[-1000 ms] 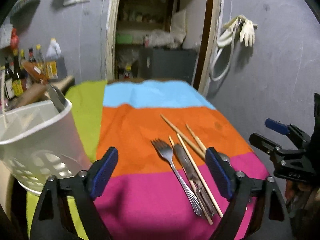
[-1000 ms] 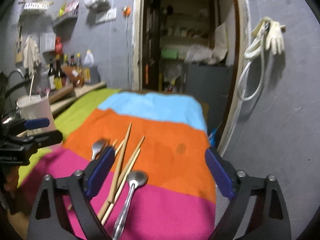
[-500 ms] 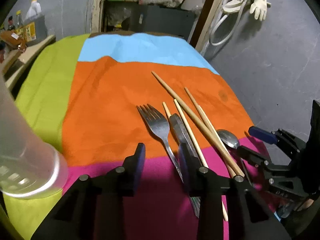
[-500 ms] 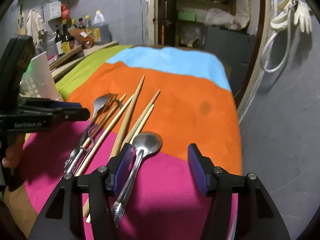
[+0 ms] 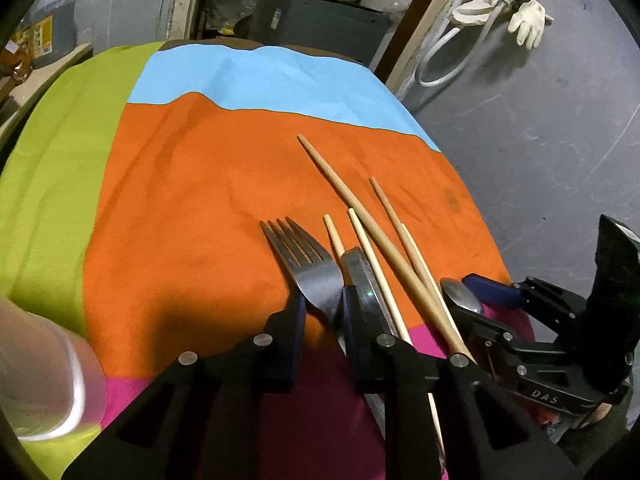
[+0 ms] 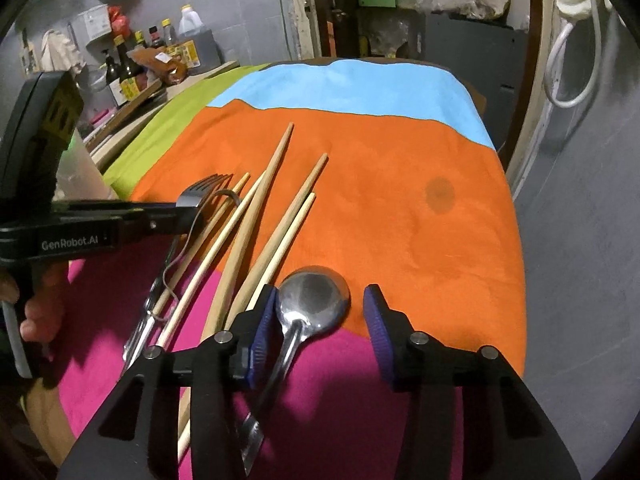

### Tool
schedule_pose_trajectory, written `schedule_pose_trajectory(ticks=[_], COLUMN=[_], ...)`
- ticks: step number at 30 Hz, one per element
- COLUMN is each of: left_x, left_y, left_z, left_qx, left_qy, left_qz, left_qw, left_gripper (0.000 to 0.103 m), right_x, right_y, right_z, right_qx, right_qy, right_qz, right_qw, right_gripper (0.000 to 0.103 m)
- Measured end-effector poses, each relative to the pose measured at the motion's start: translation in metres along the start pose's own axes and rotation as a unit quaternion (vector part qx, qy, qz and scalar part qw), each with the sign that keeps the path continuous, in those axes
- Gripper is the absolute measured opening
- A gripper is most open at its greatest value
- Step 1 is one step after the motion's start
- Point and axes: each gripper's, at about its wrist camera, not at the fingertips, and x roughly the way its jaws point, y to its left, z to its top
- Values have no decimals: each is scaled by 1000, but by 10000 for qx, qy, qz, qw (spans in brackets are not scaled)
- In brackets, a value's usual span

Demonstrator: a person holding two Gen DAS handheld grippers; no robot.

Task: Organize utensils
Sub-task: 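Grasp a metal fork with the left tool while the right tool grasps another spoon, then carry the fork and spoon over the white utensil holder with both tools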

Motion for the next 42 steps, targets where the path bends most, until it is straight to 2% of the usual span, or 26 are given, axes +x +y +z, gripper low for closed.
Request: schedule_pose_trajectory(ticks=[6, 11, 16, 19, 25, 34, 36, 42], left_x=[2, -3, -19, -31, -58, -96, -107, -135], left_y=[-3, -6, -14, -23, -39, -55, -54, -44], left_z=[1, -1, -7, -14, -32, -49, -48, -42], left_qx=[-11, -7, 153, 328, 602, 845, 834, 750], left_qy=[91, 23, -323, -657, -1490, -2795, -2986, -3321], left_qz=[-167, -122, 0, 175, 612, 817, 837, 869], left_qw=[9998, 9999, 9994, 9971, 9851, 9529, 9470, 9362], left_gripper=[5, 2, 1, 0, 0, 0, 0, 0], right_x=[-3, -3, -10, -23, -47, -75, -81, -99], right_y=[0, -1, 3, 15, 40, 63, 67, 81], right_z=[-3, -2, -3, -5, -12, -17, -14, 2], right_qx=[178, 308, 274, 2, -499, -780, -781, -801], right_qy=[21, -46, -277, -639, -1499, -2680, -2937, -3482], right_qz=[81, 103, 29, -173, -650, -1116, -1165, -1126], right_qw=[9998, 9995, 9992, 9978, 9853, 9537, 9455, 9272], right_gripper=[35, 33, 32, 32, 32, 31, 31, 31])
